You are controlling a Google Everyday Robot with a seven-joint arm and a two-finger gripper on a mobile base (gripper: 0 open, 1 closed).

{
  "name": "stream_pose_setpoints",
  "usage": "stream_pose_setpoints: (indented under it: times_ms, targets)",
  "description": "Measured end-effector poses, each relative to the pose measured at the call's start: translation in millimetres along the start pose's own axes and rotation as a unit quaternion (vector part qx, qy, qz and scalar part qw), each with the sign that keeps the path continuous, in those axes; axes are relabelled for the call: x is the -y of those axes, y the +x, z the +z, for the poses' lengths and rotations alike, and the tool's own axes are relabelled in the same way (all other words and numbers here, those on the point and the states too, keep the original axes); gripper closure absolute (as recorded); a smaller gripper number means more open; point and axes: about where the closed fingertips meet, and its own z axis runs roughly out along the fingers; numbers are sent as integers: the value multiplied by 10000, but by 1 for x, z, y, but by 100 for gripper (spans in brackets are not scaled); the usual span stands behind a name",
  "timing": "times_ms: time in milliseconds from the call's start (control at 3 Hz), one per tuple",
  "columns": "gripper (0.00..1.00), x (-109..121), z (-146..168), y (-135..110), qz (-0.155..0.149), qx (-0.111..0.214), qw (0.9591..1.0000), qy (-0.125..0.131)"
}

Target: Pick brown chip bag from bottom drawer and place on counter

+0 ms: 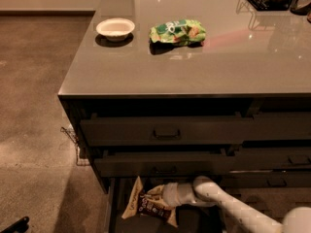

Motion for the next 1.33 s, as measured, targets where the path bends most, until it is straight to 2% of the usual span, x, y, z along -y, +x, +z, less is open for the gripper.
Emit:
stream_pose_setpoints:
  times_ms: [333, 667, 1000, 1333]
  targets:
    - [100, 6, -59, -48, -516, 379, 9972, 382]
    - [100, 6, -59, -49, -516, 379, 9972, 383]
    - [100, 8, -107, -93, -1035, 710, 9888, 809]
    - [100, 1, -159, -140, -1538, 1000, 9746, 1286]
